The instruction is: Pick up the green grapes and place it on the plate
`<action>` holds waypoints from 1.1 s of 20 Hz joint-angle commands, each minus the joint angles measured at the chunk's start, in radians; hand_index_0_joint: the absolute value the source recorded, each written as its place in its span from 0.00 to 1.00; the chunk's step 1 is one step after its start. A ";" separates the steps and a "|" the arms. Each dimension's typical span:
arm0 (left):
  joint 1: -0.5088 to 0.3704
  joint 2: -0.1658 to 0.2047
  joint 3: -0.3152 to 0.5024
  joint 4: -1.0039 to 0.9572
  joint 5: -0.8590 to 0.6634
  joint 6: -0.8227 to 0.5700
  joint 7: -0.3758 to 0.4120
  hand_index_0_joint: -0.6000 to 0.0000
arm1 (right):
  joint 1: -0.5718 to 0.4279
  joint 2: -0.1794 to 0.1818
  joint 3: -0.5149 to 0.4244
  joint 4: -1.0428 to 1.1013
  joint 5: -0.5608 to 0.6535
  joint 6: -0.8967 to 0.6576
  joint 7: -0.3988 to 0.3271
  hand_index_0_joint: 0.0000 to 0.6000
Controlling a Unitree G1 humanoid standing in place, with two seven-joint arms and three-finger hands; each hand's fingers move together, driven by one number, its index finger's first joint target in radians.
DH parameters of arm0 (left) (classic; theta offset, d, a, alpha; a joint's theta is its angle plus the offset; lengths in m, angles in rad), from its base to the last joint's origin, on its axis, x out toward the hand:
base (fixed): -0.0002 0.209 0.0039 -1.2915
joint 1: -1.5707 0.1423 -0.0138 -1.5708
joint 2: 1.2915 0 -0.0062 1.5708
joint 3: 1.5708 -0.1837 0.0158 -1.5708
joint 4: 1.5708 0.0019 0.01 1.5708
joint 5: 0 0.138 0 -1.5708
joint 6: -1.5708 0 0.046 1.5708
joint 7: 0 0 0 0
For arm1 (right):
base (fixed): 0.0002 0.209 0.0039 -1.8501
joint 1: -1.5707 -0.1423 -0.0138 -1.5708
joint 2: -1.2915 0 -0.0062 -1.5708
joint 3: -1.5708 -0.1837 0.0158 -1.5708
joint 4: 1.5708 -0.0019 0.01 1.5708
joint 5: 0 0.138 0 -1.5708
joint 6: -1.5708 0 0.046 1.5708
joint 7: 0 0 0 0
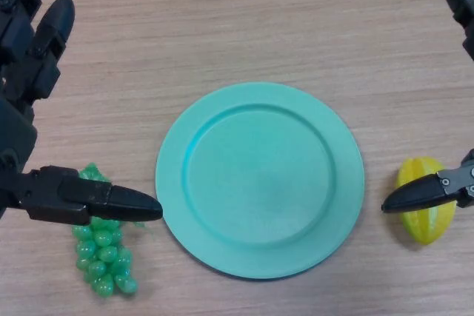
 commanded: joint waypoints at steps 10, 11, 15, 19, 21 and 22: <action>-0.012 0.022 0.059 -0.039 -0.021 -0.134 -0.018 1.00 | -0.014 -0.007 -0.018 -0.053 -0.032 -0.102 -0.033 0.00; -0.007 0.019 0.059 -0.037 -0.020 -0.140 -0.020 1.00 | -0.012 -0.006 -0.019 -0.056 -0.031 -0.101 -0.031 0.00; 0.034 0.013 0.090 -0.019 0.011 -0.181 -0.063 1.00 | -0.017 -0.004 -0.001 -0.062 -0.046 -0.086 -0.037 0.00; 0.122 -0.041 0.145 0.131 0.185 -0.413 -0.153 1.00 | -0.022 0.005 0.019 -0.068 -0.061 -0.085 -0.036 0.00; 0.131 -0.039 0.164 0.258 0.280 -0.545 -0.151 1.00 | -0.031 0.009 0.034 -0.065 -0.069 -0.083 -0.039 0.00; 0.124 -0.027 0.166 0.359 0.350 -0.635 -0.136 1.00 | -0.037 0.012 0.051 -0.065 -0.079 -0.080 -0.042 0.00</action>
